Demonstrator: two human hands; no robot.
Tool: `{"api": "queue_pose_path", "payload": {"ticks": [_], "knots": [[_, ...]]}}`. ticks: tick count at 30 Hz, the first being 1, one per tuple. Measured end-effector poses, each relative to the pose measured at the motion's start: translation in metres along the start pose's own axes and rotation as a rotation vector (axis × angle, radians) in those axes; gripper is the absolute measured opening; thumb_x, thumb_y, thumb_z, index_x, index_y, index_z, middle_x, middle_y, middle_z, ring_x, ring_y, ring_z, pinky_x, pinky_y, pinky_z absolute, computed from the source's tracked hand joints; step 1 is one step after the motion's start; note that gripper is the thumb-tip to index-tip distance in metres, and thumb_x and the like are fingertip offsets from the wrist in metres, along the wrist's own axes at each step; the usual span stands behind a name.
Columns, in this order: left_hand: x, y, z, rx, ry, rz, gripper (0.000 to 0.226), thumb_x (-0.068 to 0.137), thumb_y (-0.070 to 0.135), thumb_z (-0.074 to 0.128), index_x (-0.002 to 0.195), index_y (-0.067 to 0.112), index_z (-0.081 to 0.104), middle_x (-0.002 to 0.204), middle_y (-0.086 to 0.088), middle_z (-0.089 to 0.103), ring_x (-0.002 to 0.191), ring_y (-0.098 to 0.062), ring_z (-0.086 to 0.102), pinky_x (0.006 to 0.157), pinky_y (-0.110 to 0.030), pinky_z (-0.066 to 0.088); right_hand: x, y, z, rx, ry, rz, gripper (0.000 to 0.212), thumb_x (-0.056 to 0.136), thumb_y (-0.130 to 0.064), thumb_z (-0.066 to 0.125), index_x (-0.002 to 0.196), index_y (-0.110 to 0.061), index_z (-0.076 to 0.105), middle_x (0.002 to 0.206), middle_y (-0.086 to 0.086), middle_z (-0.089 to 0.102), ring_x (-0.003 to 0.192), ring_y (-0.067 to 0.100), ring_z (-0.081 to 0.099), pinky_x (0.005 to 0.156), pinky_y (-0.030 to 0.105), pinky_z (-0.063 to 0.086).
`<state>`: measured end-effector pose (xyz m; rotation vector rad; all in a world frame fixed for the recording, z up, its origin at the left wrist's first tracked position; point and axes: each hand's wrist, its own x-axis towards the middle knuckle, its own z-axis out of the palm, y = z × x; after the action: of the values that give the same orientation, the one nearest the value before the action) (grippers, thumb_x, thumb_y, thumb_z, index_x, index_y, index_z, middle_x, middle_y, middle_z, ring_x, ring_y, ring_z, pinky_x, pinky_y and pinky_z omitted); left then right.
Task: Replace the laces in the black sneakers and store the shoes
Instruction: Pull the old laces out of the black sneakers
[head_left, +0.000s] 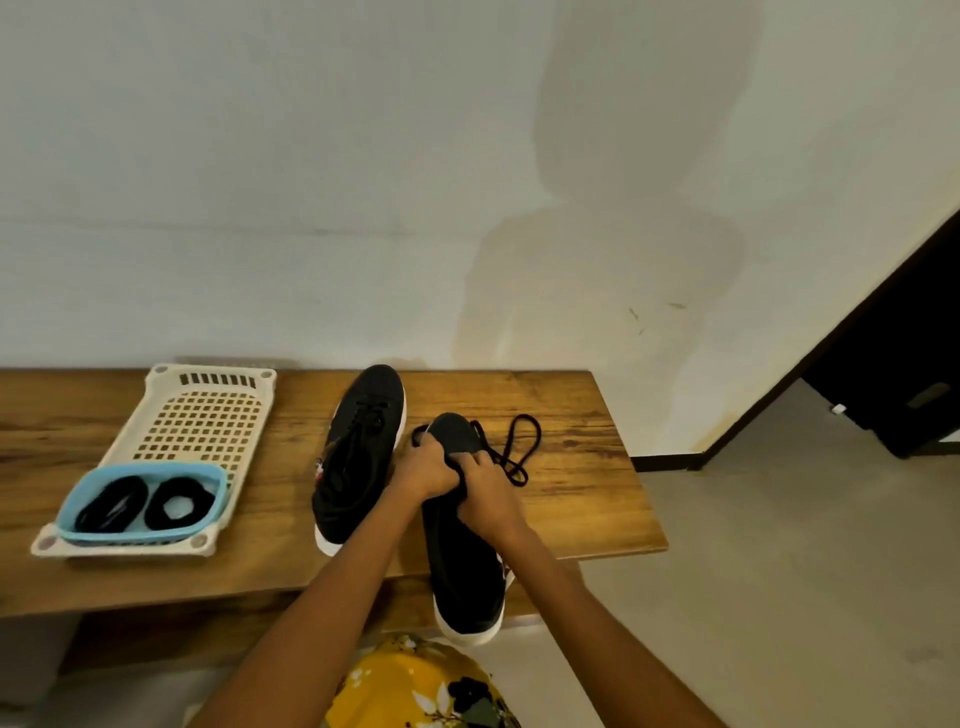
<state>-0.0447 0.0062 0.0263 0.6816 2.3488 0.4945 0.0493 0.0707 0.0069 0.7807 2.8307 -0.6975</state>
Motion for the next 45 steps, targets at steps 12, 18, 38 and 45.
{"api": "queue_pose_path", "payload": {"ticks": [12, 18, 38, 45], "knots": [[-0.012, -0.027, 0.019, -0.292, 0.184, 0.053, 0.043, 0.084, -0.008, 0.05, 0.121, 0.011, 0.044, 0.087, 0.0, 0.053, 0.085, -0.02, 0.057, 0.074, -0.037, 0.052, 0.022, 0.007, -0.012, 0.414, 0.072, 0.258, 0.01, 0.088, -0.02, 0.062, 0.097, -0.016, 0.066, 0.081, -0.001, 0.062, 0.074, 0.015, 0.06, 0.061, 0.029, 0.048], [-0.015, -0.033, 0.022, -0.332, 0.201, 0.039, 0.028, 0.087, 0.007, 0.058, 0.115, 0.01, 0.06, 0.111, -0.009, 0.063, 0.088, -0.019, 0.064, 0.075, -0.029, 0.055, 0.023, 0.024, -0.054, 1.519, 0.39, 0.502, 0.005, 0.092, -0.013, 0.058, 0.088, -0.016, 0.056, 0.06, -0.004, 0.042, 0.042, 0.005, 0.032, 0.037, 0.017, 0.029], [0.007, -0.011, -0.007, -0.788, 0.054, -0.081, 0.021, 0.093, 0.022, 0.055, 0.074, 0.016, 0.05, 0.069, 0.0, 0.05, 0.058, -0.013, 0.044, 0.056, -0.027, 0.036, 0.018, 0.049, -0.098, 1.221, 0.362, 0.424, 0.008, 0.096, -0.011, 0.049, 0.092, -0.012, 0.056, 0.076, 0.003, 0.055, 0.06, 0.012, 0.052, 0.055, 0.024, 0.046], [0.012, -0.002, -0.041, -1.109, 0.389, -0.166, 0.022, 0.098, 0.018, 0.039, 0.103, 0.002, 0.053, 0.07, -0.005, 0.05, 0.052, -0.015, 0.046, 0.049, -0.028, 0.041, 0.009, 0.024, -0.022, 0.601, -0.142, 0.305, 0.046, 0.086, -0.023, 0.064, 0.13, -0.019, 0.052, 0.132, 0.01, 0.044, 0.117, 0.025, 0.048, 0.087, 0.034, 0.048]]}}
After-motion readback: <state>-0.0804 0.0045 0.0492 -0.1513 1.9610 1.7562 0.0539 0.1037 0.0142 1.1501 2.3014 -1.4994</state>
